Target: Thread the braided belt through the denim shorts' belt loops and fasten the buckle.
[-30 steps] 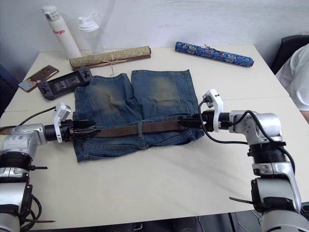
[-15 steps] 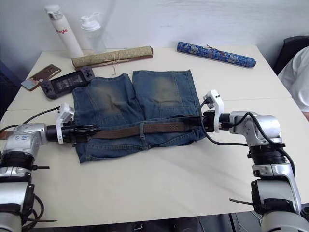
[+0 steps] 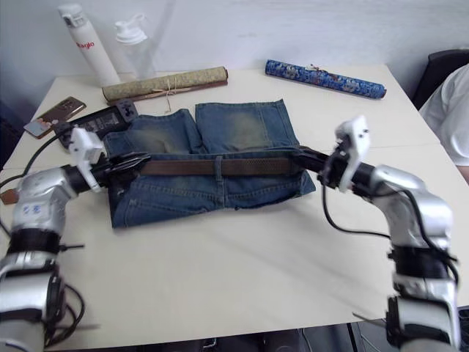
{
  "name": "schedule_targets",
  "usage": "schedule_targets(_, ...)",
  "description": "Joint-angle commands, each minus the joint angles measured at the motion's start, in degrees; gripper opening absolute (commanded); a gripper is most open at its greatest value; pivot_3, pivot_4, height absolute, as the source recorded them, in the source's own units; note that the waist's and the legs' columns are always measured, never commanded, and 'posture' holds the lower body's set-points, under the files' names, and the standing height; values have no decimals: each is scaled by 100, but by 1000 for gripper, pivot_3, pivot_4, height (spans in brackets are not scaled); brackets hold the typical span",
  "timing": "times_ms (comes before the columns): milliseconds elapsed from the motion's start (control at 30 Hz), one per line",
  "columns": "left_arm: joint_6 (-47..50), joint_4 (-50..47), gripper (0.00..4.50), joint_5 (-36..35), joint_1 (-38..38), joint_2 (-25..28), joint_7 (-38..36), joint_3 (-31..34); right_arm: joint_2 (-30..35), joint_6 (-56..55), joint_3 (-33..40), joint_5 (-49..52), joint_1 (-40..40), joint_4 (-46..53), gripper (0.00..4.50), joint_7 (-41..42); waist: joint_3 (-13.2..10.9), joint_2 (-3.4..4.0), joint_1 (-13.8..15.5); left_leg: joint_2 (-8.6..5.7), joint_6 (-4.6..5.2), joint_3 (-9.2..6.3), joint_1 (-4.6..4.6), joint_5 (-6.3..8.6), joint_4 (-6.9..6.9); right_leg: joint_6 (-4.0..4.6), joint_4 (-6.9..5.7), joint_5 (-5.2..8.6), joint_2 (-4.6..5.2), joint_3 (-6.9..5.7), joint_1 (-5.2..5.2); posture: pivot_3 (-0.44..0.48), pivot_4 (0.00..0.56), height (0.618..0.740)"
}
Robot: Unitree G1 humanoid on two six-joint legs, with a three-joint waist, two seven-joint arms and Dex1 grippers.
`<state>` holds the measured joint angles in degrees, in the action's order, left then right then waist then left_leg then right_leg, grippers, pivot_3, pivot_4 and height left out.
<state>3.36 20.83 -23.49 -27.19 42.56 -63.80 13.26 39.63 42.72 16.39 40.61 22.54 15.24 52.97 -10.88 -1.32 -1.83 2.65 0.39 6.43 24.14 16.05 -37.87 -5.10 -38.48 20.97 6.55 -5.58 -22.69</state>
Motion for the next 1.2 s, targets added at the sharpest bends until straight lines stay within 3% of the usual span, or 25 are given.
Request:
schedule_targets(33,-196,-2263,3,-195,1526,100,71,508,395,186,683,819,-1153,1586,64,443,-1,1,7,5,0,-9,-7,5,-1,1,1,0,2,4,12,0,150,717)
schedule_targets(67,-387,-2646,3,-103,1881,54,159,580,477,190,743,876,-1448,1791,64,481,-1,1,24,7,-3,-17,-6,7,-2,1,14,0,1,4,17,0,150,717)
schedule_targets(133,-1649,-3048,3,595,2752,-166,364,675,724,-51,491,358,-2240,2100,64,521,-1,1,40,5,-5,-27,-21,6,1,6,47,-3,1,3,50,0,150,717)
schedule_targets(233,-3766,-2700,3,1471,3603,-366,467,652,1136,-424,-233,-744,-2975,2059,64,313,10,7,93,3,34,-28,-120,52,9,16,101,-15,8,-8,160,0,150,717)
schedule_targets(333,-5138,-2145,3,1767,4005,-335,507,542,1421,-416,-731,-1291,-3172,1817,64,134,12,10,166,8,0,-26,-146,85,13,24,117,-18,11,-6,182,0,150,717)
schedule_targets(400,-5658,-1790,3,1817,4110,-243,579,497,1427,-404,-852,-1388,-3099,1631,64,58,15,16,170,10,12,-27,-147,77,24,26,129,-18,11,-5,180,0,150,717)
schedule_targets(633,-6712,216,3,3005,3940,407,1410,484,1779,-478,-837,-1572,-3067,1258,64,169,28,38,153,11,30,-24,-166,65,48,26,138,-18,8,-15,191,0,150,717)
schedule_targets(833,-7573,1560,2193,4113,3722,886,2610,395,1999,-654,-525,-1506,-3344,1308,0,405,88,142,168,10,29,-13,-195,66,75,25,153,-18,8,-9,208,0,150,717)
schedule_targets(900,-7735,1662,3041,4268,3675,941,2918,308,1952,-476,-387,-1193,-3329,1402,870,456,100,159,199,6,36,0,-198,67,72,21,150,-20,13,-21,205,0,150,717)
schedule_targets(1000,-7903,1654,3947,4238,3711,986,3209,161,1906,-285,-230,-916,-3314,1536,2062,529,120,190,188,11,33,-8,-200,67,75,22,148,-20,14,0,206,0,150,717)
schedule_targets(1067,-7903,1386,4500,3552,3864,1074,3182,-158,1840,-121,-76,-649,-3226,1641,2976,503,127,201,167,11,33,-5,-200,68,79,22,149,-19,13,5,204,0,150,717)
schedule_targets(1167,-6274,-56,4500,1371,4638,1673,2015,-965,1853,223,289,75,-3052,1837,4473,655,122,194,121,13,31,-1,-193,69,82,22,149,-19,13,13,195,0,150,717)
schedule_targets(1200,-5574,-616,4500,725,4933,1992,1584,-1061,1854,319,402,339,-2977,1877,4473,727,116,184,77,12,31,-1,-194,72,82,22,154,-19,13,15,197,0,150,717)
